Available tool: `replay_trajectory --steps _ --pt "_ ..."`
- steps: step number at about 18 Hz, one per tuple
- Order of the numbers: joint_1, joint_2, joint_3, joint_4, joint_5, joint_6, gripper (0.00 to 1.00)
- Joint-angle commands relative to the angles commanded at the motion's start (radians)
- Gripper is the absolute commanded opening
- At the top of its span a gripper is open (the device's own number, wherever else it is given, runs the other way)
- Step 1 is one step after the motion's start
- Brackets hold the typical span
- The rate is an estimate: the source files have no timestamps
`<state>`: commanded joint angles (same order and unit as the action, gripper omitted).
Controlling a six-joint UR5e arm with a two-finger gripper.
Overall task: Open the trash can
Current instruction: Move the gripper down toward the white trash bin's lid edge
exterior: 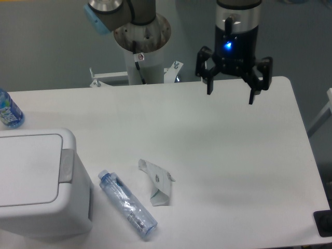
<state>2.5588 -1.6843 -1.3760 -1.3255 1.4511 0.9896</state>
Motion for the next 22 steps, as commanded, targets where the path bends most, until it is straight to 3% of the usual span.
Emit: replay_trajectory --steps 3,7,9,17,22 --pt "-0.048 -0.018 0.003 0.026 0.002 -0.083 1.0" --pt "-0.178 -0.084 0.012 0.156 -0.003 -0.335 1.0" --pt "-0.242 -0.106 0.012 0.189 -0.023 -0.475 1.0" --pt "-0.31 -0.163 0.014 0.198 -0.247 -0.778 1.0" --pt "-0.344 -0.184 0.012 0.264 -0.268 -0.851 1.0"
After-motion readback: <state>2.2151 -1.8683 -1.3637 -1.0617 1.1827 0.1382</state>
